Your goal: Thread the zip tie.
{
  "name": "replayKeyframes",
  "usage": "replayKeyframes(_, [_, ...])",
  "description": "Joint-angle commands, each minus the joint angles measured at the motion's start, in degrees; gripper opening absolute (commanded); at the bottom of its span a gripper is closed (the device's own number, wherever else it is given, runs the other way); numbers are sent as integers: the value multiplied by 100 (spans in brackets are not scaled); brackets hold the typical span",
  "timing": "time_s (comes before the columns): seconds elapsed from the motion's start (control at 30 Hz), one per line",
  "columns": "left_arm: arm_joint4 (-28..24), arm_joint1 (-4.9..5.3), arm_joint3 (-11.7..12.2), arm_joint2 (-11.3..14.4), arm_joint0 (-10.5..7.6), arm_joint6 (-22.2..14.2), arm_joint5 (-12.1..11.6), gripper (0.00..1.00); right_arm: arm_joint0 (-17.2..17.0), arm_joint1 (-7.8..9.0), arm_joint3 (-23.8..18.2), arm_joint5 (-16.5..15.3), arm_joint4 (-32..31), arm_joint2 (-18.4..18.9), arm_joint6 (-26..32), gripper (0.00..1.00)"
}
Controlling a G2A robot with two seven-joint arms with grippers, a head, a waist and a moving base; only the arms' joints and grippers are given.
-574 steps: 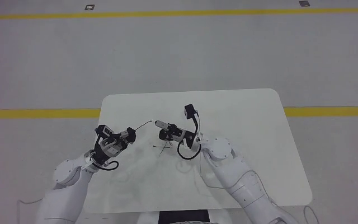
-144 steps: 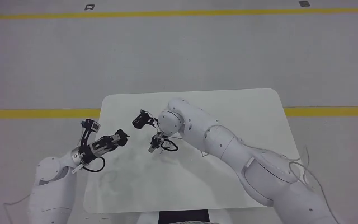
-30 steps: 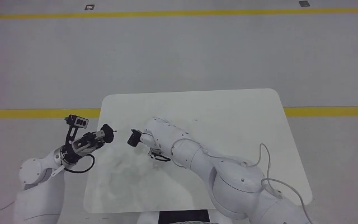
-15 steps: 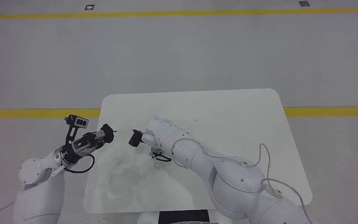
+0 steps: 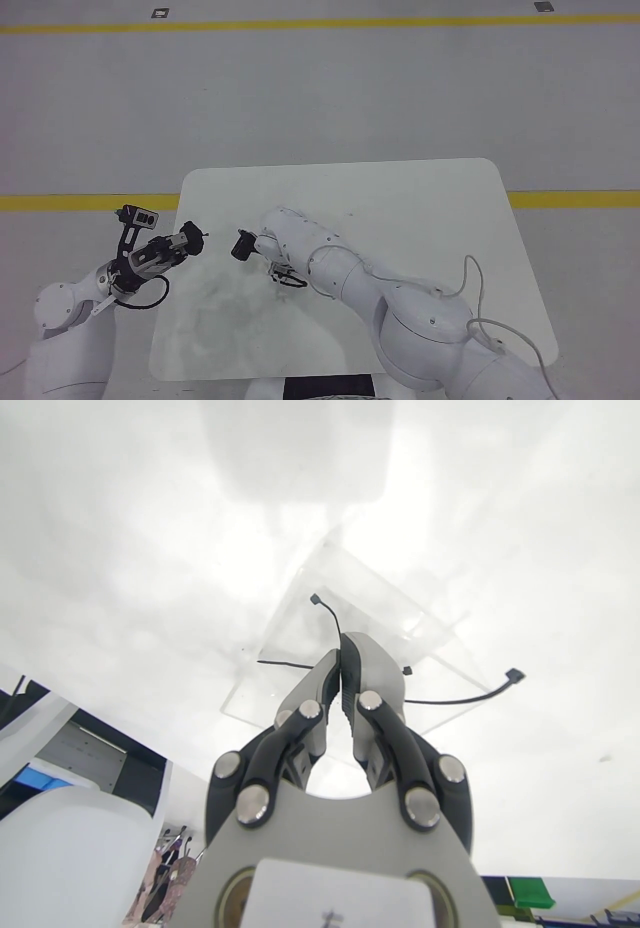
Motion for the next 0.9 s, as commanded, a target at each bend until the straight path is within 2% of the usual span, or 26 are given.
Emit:
replayKeyframes(0.0, [0,0,0,0,0,0,0,0,34,2,-9,10,30,0,-1,0])
replayKeyframes(0.13, [0,0,0,0,0,0,0,0,108,4,-40,-1,113,2,40,0])
replayKeyframes(0.33, [0,0,0,0,0,0,0,0,254,21,-40,-316,343,88,151,0])
replayKeyframes(0.53, [0,0,0,0,0,0,0,0,347,85,-129,-316,573,213,74,0])
replayKeyframes(0.67, [0,0,0,0,0,0,0,0,387,207,-278,-316,698,263,2,0])
replayKeyframes(0.87, [0,0,0,0,0,0,0,0,404,506,-675,-316,918,332,-62,0])
